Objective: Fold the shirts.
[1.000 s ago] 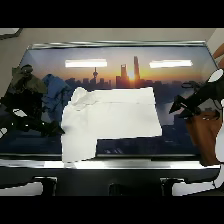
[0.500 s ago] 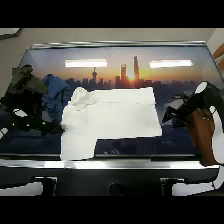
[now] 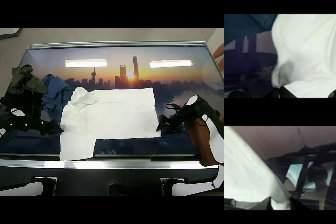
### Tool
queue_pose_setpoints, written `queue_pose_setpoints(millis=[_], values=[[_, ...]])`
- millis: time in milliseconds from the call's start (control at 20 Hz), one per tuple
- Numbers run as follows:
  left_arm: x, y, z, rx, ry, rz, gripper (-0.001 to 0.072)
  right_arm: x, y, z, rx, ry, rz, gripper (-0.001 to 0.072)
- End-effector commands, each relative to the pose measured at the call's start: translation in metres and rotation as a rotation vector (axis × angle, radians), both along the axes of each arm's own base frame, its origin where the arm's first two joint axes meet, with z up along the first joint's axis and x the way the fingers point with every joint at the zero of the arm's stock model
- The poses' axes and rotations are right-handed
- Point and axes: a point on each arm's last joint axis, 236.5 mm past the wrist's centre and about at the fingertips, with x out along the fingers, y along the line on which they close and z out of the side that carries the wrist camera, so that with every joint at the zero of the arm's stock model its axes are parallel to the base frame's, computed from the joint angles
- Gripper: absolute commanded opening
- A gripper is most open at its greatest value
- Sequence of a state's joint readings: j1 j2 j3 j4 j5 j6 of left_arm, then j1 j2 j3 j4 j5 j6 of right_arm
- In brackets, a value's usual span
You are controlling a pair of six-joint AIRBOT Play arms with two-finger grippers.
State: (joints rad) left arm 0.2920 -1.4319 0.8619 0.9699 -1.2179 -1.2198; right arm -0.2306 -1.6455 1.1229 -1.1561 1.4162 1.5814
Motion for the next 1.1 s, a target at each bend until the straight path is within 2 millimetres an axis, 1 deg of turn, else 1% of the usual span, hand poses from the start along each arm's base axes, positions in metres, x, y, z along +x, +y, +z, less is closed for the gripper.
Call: queue_pose_setpoints(millis=[0,50,100,150,200,250,300,350,400,450,500,550,600,650,700,750,800,850,900,1050], values=[[-0.002,-0.003,0.006,-0.015,0.005,-0.008,0.0031,-0.002,0.016,-0.003,0.032,0.003,-0.012,0.0043],[0.001,-0.002,0.015,-0.015,-0.011,-0.025,0.0029,0.002,0.015,0.004,0.025,-0.029,0.006,0.0043],[0.012,0.0,0.034,-0.002,-0.067,-0.033,0.0028,0.015,0.012,0.021,0.009,-0.104,0.026,0.0042],[0.03,0.006,0.062,0.03,-0.164,-0.033,0.0027,0.036,0.006,0.045,-0.021,-0.213,0.04,0.0042],[0.053,0.013,0.106,0.077,-0.302,-0.017,0.0027,0.066,-0.005,0.084,-0.076,-0.375,0.058,0.0042],[0.074,0.02,0.159,0.126,-0.457,-0.001,0.0027,0.097,-0.015,0.136,-0.139,-0.57,0.074,0.0042],[0.088,0.025,0.23,0.182,-0.646,0.018,0.0027,0.126,-0.024,0.212,-0.216,-0.817,0.084,0.0042],[0.091,0.027,0.305,0.232,-0.83,0.049,0.0028,0.143,-0.032,0.296,-0.298,-1.061,0.068,0.0043],[0.083,0.027,0.385,0.28,-1.03,0.085,0.0028,0.143,-0.04,0.388,-0.388,-1.313,0.027,0.0043],[0.061,0.023,0.47,0.328,-1.252,0.129,0.0028,0.123,-0.046,0.485,-0.487,-1.568,-0.028,0.0042],[0.028,0.021,0.545,0.371,-1.458,0.189,0.0028,0.088,-0.05,0.563,-0.575,-1.772,-0.079,0.0042],[-0.009,0.018,0.6,0.389,-1.613,0.255,0.0028,0.05,-0.05,0.614,-0.628,-1.903,-0.122,0.0042],[-0.047,0.012,0.642,0.396,-1.742,0.305,0.0028,0.013,-0.048,0.646,-0.659,-1.982,-0.158,0.0042],[-0.079,0.006,0.666,0.41,-1.832,0.323,0.0028,-0.014,-0.045,0.661,-0.674,-2.017,-0.179,0.0042],[-0.106,0.002,0.68,0.433,-1.889,0.332,0.0028,-0.038,-0.042,0.667,-0.687,-2.029,-0.186,0.0042],[-0.122,0.0,0.686,0.442,-1.914,0.349,0.0028,-0.053,-0.042,0.668,-0.71,-2.028,-0.18,0.0042],[-0.133,0.0,0.689,0.448,-1.924,0.366,0.0028,-0.065,-0.043,0.668,-0.735,-2.022,-0.176,0.0042],[-0.139,0.003,0.689,0.477,-1.927,0.374,0.0028,-0.074,-0.045,0.668,-0.765,-2.016,-0.176,0.0042],[-0.139,0.005,0.687,0.495,-1.919,0.375,0.0028,-0.08,-0.047,0.666,-0.782,-2.006,-0.174,0.0042],[-0.127,0.009,0.678,0.508,-1.875,0.363,0.0028,-0.08,-0.048,0.649,-0.758,-1.933,-0.175,0.0042]])
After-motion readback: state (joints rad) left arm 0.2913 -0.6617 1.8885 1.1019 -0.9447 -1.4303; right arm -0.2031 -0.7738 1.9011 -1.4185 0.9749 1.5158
